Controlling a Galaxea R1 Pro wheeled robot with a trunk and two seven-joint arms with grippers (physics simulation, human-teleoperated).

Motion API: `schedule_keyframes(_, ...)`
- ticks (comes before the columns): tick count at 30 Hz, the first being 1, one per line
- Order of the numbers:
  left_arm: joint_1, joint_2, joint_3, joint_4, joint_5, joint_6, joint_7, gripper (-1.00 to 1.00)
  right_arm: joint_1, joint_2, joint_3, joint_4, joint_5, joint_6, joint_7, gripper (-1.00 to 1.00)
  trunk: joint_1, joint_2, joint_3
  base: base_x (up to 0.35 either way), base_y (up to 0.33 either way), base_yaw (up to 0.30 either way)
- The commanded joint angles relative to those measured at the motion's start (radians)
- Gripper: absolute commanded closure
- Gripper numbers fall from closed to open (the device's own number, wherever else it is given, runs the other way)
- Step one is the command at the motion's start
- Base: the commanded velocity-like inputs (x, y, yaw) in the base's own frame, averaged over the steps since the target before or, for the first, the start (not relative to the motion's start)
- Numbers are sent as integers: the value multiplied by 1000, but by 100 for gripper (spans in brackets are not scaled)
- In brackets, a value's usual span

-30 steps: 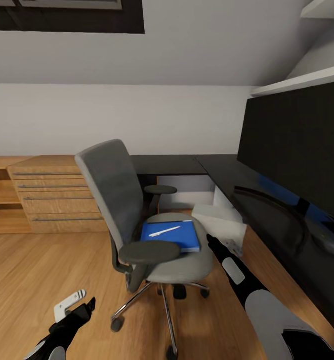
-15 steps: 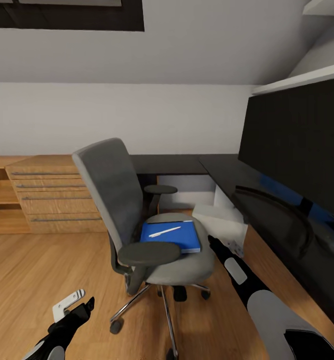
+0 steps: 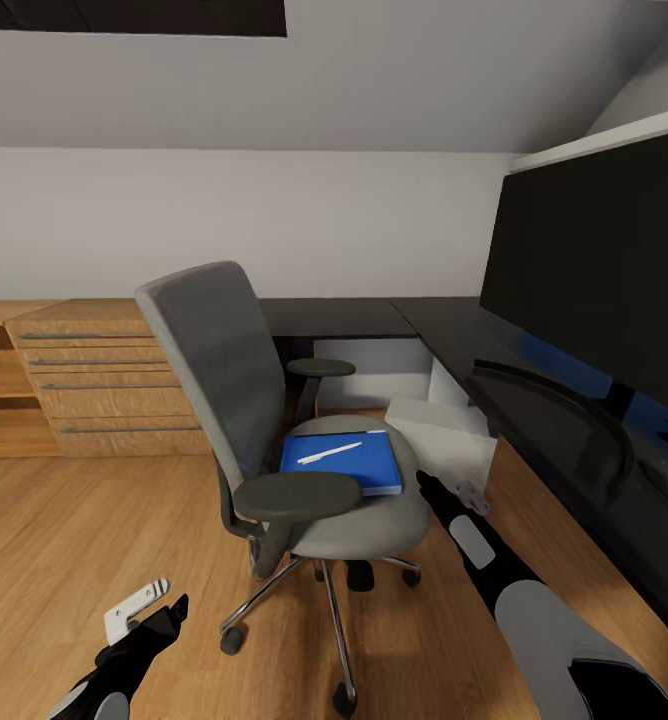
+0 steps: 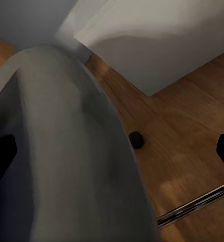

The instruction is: In the bedroom, organize the workspace by keeping the computer under the desk, ensuring the monitor is on the desk, placing the keyboard on the desk next to the monitor, placing the mouse on the desk next to the keyboard, moving the folder from the swivel chair onto the desk next to the mouse, stacking the notebook on top of the folder with the pen on top of the notebook, and positioning the swivel chair next to the desk.

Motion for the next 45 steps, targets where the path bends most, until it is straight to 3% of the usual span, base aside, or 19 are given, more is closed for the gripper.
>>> schedule_keyframes(1, 0, 0, 2, -2, 10, 3, 7, -100, 0, 1, -4, -1, -9, 1, -2, -100, 0, 0, -1, 0, 0, 0)
schedule_keyframes(7, 0, -2, 29, -2, 10, 3, 5, -100, 0, 2, -6, -3, -9, 0, 0, -100, 0, 0, -1, 0, 0, 0)
schedule_keyframes(19, 0, -2, 35, -2, 10, 3, 5, -100, 1, 4, -6, -4, -9, 1, -1, -100, 0, 0, -1, 0, 0, 22)
schedule_keyframes(45, 0, 0, 66, -3, 10, 0, -1, -100, 1, 4, -6, -3, -9, -2, 3, -100, 0, 0, -1, 9, 0, 213)
